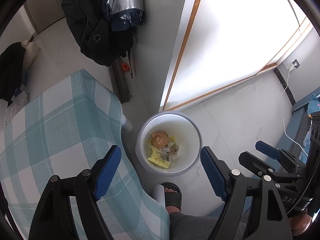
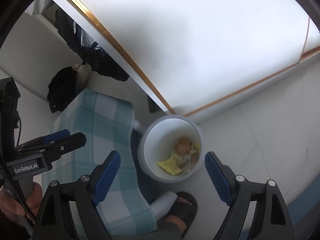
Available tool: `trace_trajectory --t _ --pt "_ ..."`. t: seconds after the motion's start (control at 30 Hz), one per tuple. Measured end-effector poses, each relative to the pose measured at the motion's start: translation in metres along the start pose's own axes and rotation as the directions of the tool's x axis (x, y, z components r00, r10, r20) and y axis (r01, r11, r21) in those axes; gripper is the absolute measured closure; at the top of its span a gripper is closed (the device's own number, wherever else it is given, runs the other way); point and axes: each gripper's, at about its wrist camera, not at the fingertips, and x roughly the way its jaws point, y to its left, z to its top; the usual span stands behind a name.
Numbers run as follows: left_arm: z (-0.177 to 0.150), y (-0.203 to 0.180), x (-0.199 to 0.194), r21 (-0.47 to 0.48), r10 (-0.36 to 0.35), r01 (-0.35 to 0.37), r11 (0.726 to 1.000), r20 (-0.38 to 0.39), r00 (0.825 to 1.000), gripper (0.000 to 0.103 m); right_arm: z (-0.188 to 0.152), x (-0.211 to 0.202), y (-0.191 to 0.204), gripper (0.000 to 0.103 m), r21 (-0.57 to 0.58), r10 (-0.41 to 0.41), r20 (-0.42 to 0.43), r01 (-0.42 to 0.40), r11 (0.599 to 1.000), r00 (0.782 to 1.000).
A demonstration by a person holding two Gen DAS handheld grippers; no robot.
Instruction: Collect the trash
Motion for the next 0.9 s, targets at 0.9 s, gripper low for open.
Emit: trace_trajectory --t 0.9 --pt "0.0006 -0.0023 0.0007 -0.004 -0.011 0.011 1.000 -0.006 1.000 0.024 0.0001 0.0023 -0.0068 0.017 0.016 0.005 -0.008 -0.005 1.000 1.000"
